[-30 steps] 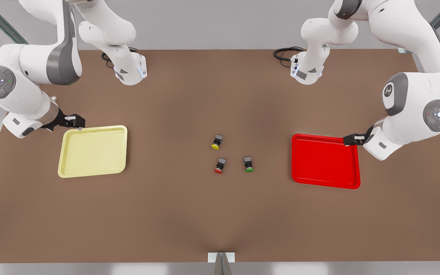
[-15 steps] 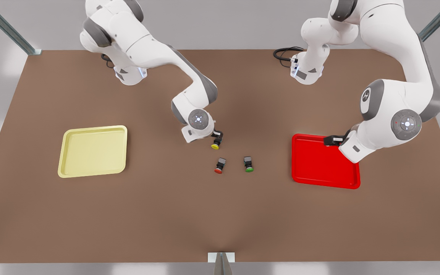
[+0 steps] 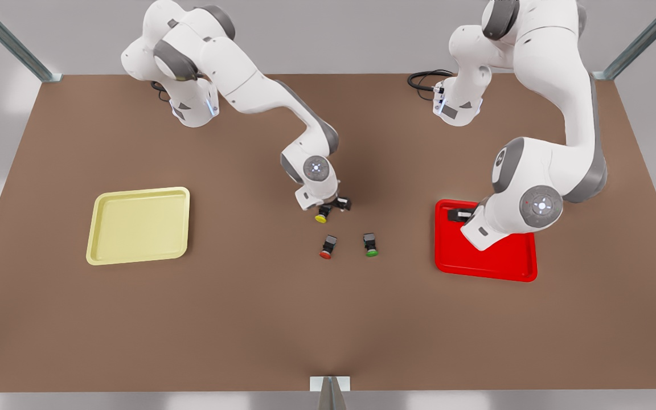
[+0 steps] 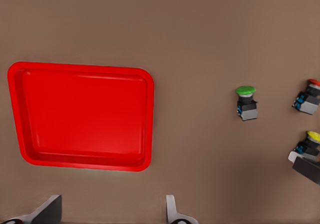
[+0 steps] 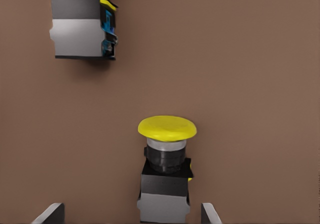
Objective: Place the switches on the corresponding trays according to their colors
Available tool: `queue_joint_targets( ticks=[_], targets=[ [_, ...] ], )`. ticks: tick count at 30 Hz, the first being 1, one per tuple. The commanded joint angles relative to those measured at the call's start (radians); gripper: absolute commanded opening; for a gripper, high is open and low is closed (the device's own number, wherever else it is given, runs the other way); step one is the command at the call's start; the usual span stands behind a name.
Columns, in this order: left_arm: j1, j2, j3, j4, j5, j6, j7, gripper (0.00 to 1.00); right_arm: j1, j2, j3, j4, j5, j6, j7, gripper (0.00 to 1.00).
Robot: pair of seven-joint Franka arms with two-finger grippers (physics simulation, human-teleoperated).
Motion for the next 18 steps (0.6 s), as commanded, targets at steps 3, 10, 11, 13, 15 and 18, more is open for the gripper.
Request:
queue_joint_targets(
  ticks=[3,10,11,13,15,18],
  targets=[
    [-0.051,0.018,0.000,0.000,-0.002,-0.003,-0.099,1.00,0.069,0.005,-0.048,-0.009,0.000,0.014,-0.002,1.00],
    [-0.080,0.139,0.000,0.095,-0.004,0.058,-0.130,1.00,0.069,-0.015,-0.053,-0.092,-0.006,0.054,-0.041,1.00],
    [-0.082,0.147,0.000,0.095,-0.002,0.072,-0.130,1.00,0.064,-0.015,-0.054,-0.092,-0.006,0.054,-0.041,1.00],
    [-0.094,0.153,0.000,0.094,-0.004,0.072,-0.154,1.00,0.061,-0.015,-0.067,-0.091,-0.006,0.054,-0.039,1.00],
    [-0.134,0.161,0.000,0.107,-0.004,0.086,-0.188,1.00,0.064,-0.010,-0.067,-0.091,-0.005,0.069,-0.031,1.00],
    [-0.176,0.184,-0.004,0.107,-0.006,0.132,-0.252,1.00,0.064,-0.007,-0.067,-0.086,-0.005,0.069,-0.027,0.62]
  ],
)
